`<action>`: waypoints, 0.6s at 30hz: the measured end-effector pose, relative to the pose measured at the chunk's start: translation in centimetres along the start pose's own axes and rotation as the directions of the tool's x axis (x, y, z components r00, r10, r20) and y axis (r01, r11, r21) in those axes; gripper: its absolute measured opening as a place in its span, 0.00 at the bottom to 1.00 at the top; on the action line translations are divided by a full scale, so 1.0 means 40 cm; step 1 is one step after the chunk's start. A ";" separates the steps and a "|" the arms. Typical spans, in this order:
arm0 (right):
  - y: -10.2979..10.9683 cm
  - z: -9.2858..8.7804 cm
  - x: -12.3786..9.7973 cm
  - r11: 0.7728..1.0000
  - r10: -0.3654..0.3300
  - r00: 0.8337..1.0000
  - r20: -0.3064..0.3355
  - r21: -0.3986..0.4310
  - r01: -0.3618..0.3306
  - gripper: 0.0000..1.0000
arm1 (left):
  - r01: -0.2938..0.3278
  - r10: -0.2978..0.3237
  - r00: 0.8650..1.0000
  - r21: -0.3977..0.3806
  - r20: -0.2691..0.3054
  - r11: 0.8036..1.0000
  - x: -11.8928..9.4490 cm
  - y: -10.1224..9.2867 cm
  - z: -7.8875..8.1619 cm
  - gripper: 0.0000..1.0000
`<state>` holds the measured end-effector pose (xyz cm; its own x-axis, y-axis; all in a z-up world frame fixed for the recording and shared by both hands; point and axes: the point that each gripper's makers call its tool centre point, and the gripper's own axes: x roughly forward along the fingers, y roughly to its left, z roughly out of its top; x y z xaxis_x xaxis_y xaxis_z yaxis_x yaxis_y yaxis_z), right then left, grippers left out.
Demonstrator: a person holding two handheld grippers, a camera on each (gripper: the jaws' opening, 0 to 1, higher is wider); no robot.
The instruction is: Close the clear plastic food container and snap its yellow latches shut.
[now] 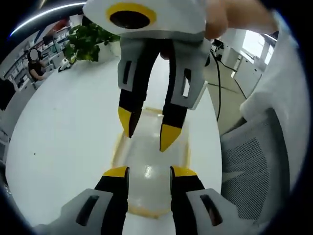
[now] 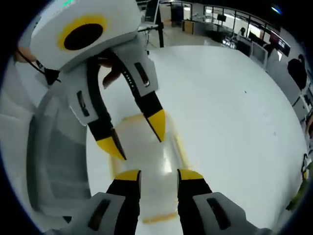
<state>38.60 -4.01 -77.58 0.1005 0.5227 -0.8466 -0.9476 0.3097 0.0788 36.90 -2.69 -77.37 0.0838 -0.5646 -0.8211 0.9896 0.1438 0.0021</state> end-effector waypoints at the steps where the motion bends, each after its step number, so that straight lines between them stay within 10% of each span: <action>1: 0.000 0.001 0.000 1.000 0.000 1.000 0.000 0.001 0.000 0.27 | 0.001 -0.001 1.000 0.003 -0.004 1.000 0.001 -0.004 -0.001 0.32; 18: -0.043 0.030 0.003 1.000 -0.011 1.000 0.012 -0.011 0.011 0.28 | 0.016 -0.016 1.000 -0.001 -0.004 1.000 0.002 -0.044 -0.005 0.35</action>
<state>40.61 -3.54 -77.20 0.1149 0.5290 -0.8408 -0.9498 0.3065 0.0631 35.15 -2.83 -77.55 0.0679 -0.5632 -0.8235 0.9907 0.1357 -0.0112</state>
